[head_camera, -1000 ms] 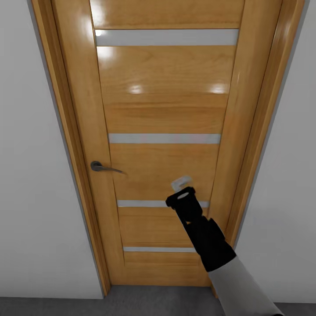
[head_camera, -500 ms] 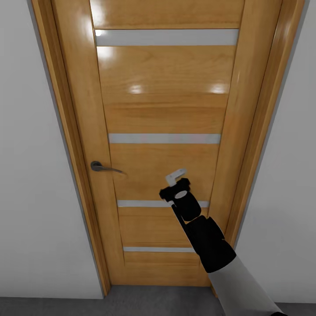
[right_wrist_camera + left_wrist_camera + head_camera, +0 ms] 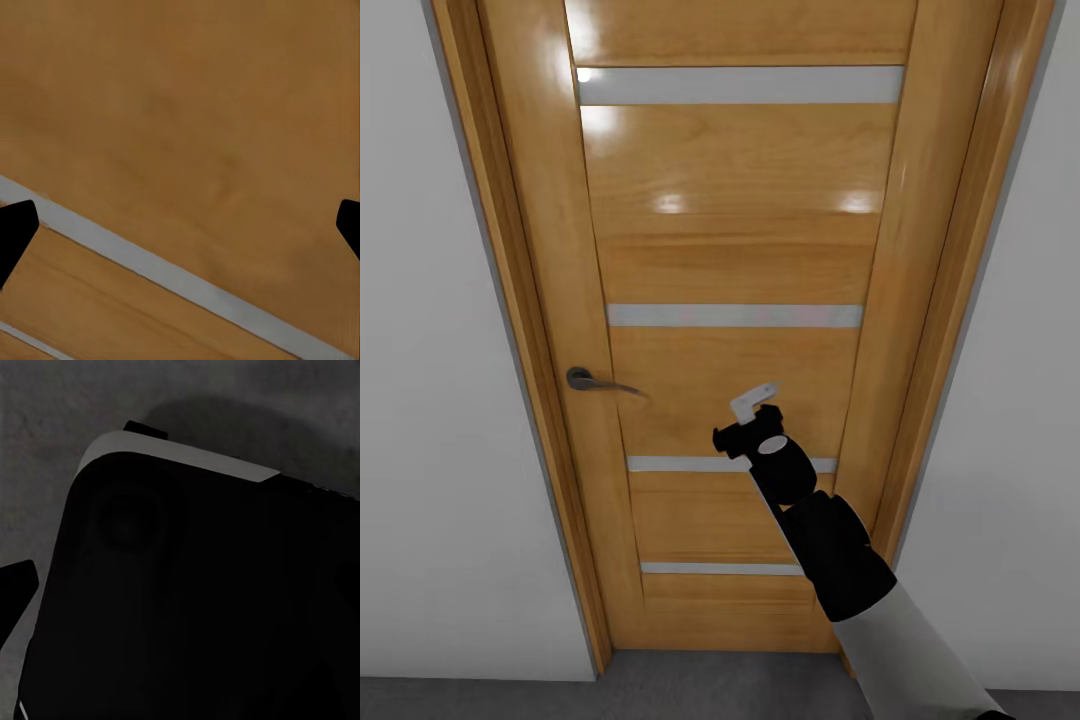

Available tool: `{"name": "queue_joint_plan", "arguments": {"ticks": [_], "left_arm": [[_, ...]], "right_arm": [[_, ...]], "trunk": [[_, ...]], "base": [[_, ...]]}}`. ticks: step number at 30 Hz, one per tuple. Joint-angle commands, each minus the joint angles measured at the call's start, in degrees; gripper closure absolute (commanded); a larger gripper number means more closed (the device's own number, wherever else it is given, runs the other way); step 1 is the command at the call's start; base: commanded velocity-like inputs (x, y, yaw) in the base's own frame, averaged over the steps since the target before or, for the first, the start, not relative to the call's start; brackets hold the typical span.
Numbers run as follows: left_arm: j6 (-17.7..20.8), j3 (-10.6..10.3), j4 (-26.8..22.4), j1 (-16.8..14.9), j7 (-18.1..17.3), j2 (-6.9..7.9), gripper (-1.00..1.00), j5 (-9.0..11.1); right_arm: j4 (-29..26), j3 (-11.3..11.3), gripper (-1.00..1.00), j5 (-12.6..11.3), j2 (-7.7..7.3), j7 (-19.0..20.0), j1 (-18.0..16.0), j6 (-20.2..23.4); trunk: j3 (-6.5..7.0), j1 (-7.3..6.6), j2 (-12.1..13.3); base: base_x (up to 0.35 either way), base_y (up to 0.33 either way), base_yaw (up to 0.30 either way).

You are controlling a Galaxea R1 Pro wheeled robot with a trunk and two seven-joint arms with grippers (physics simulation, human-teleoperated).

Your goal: Move the two storage containers from the living room to the garage. In the garage, place one container on the floor and stack the other container on top of it (either order is fine).

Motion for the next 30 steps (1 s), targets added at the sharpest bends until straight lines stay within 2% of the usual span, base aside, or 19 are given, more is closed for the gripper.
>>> {"name": "queue_joint_plan", "arguments": {"ticks": [1,7,11,13,15,30], "left_arm": [[-0.2,0.3,0.0,0.0,0.0,-0.01,-1.00,0.1],[-0.1,0.3,0.0,0.0,0.0,-0.01,-1.00,0.1],[0.0,0.2,0.1,0.0,-0.1,0.02,-1.00,-0.1],[0.0,0.2,0.1,0.0,-0.1,0.02,-1.00,-0.2],[0.0,0.2,0.1,0.0,-0.1,0.02,-1.00,-0.3],[-0.1,0.2,0.1,0.0,-0.1,0.03,-1.00,-0.1]], "right_arm": [[0.2,0.1,-1.00,0.1,0.00,-0.2,-0.1,0.2],[1.1,0.2,-1.00,0.1,0.00,-0.3,-0.1,-0.4],[1.2,0.8,-1.00,0.1,0.00,-0.1,-0.1,-2.7],[1.8,2.8,-1.00,0.1,0.00,-0.1,-0.1,-4.4],[2.4,3.7,-1.00,0.2,0.00,-0.3,-0.1,-5.0],[7.3,4.2,-1.00,0.8,0.00,-1.1,-0.1,-5.6]], "trunk": [[-0.06,0.00,0.0],[-0.06,0.00,0.0],[-0.06,0.00,0.0],[-0.06,0.00,0.0],[-0.06,0.00,0.0],[-0.06,0.00,0.0]], "base": [[0.000,0.000,0.000],[0.013,0.000,0.000],[0.192,0.000,0.000],[0.284,0.000,0.000],[0.310,0.000,0.000],[0.295,0.000,0.000]]}}
